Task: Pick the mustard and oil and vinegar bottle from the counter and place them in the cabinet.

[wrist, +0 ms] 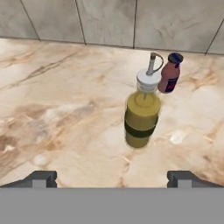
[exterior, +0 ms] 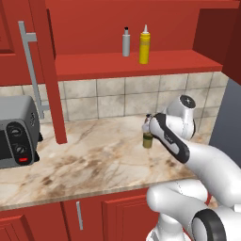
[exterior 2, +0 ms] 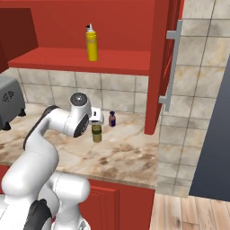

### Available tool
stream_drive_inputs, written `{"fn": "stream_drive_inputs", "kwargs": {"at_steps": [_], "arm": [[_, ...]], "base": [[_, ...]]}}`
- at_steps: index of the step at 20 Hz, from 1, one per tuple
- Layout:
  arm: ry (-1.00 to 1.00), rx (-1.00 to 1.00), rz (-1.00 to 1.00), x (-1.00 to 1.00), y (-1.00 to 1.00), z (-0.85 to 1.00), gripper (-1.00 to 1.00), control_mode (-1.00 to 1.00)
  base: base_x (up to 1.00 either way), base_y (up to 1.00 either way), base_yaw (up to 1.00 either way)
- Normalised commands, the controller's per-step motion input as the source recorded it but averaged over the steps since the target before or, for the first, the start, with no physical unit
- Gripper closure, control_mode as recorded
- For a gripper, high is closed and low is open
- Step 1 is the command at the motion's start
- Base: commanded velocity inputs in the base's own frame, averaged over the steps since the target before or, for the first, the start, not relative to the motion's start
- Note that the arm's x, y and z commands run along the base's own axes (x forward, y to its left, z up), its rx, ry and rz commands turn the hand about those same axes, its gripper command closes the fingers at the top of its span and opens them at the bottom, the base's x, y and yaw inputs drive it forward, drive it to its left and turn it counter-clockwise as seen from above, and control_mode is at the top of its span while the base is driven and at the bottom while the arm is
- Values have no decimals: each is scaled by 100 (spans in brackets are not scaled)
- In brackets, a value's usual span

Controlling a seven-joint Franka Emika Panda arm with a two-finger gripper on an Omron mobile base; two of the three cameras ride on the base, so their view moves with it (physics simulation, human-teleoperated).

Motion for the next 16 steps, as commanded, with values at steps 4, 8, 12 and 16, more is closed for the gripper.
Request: {"fn": "stream_drive_inputs", "kwargs": {"at_steps": [4,8,12,16], "arm": [[0,0,3,-2,-1,-30,-100,-100],[0,0,3,0,-3,-33,-100,-100],[0,-2,2,0,-3,-29,-100,-100],[0,-9,0,0,-4,-21,-100,-100]], "base": [[0,0,0],[0,0,0],[0,0,0],[0,0,0]]}}
